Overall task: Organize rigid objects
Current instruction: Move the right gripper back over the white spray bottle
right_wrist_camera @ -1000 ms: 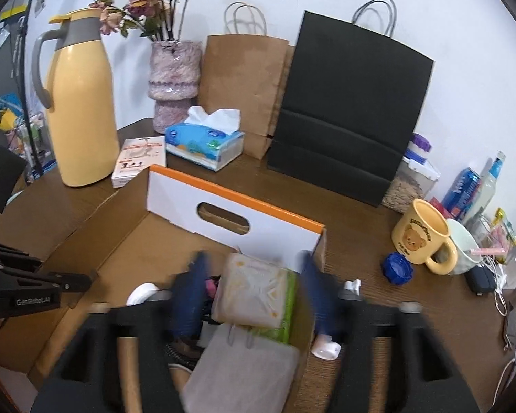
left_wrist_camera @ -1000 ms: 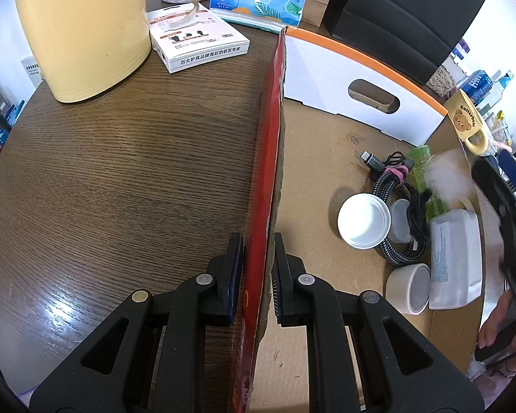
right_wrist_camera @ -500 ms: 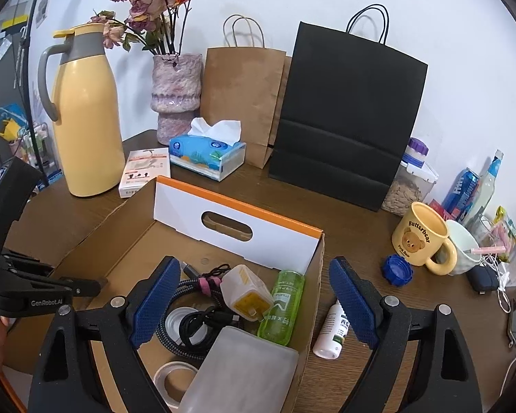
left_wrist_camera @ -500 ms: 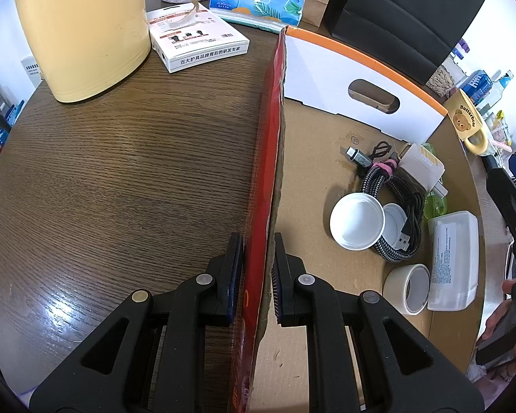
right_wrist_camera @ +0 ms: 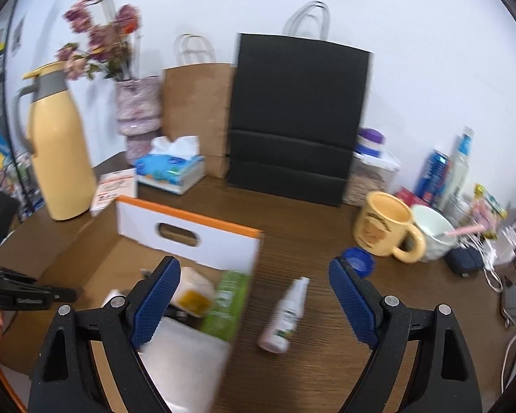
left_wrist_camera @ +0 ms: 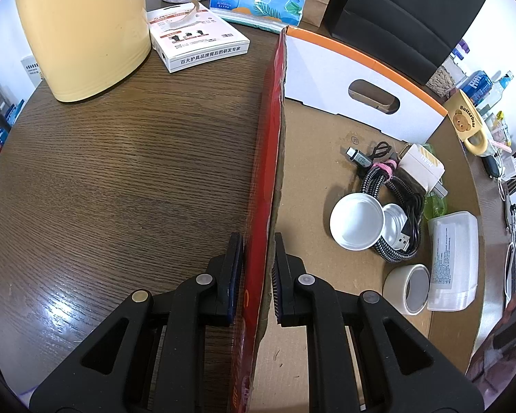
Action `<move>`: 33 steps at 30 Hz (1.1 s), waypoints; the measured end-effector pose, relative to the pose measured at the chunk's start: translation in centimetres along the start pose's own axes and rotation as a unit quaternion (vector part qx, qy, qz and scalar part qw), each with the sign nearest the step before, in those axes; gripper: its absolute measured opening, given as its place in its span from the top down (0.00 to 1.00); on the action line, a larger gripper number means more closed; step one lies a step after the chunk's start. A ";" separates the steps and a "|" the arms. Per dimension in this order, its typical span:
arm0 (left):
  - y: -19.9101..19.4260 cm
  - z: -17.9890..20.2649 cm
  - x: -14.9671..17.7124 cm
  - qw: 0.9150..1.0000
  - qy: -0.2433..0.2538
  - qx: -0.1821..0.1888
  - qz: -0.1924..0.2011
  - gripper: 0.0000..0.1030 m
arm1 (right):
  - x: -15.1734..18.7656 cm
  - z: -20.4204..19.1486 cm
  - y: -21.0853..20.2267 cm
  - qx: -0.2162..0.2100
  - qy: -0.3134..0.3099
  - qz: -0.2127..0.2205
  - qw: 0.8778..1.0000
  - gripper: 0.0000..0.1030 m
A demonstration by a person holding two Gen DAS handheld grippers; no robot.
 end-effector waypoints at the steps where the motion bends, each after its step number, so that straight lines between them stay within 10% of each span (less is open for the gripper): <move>1: 0.0 0.0 0.0 1.000 0.000 0.000 0.000 0.90 | 0.2 1.0 0.1 0.003 0.012 -0.002 1.000 0.11; 25: 0.0 0.0 0.0 1.000 0.000 0.000 0.000 0.90 | 4.8 7.4 12.4 -0.072 0.132 -0.157 0.976 0.11; 33: 0.0 0.0 0.0 1.000 0.000 0.000 0.000 0.90 | 4.8 8.2 13.1 -0.009 0.125 -0.165 0.978 0.10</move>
Point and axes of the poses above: each gripper's, at about its wrist camera, not at the fingertips, and y roughly the way its jaws point, z to its right, x to its underside, the point moved 6 cm from there along y, roughly the way its jaws point, and after that the axes turned 15 degrees about -z, right-handed, at the moved point
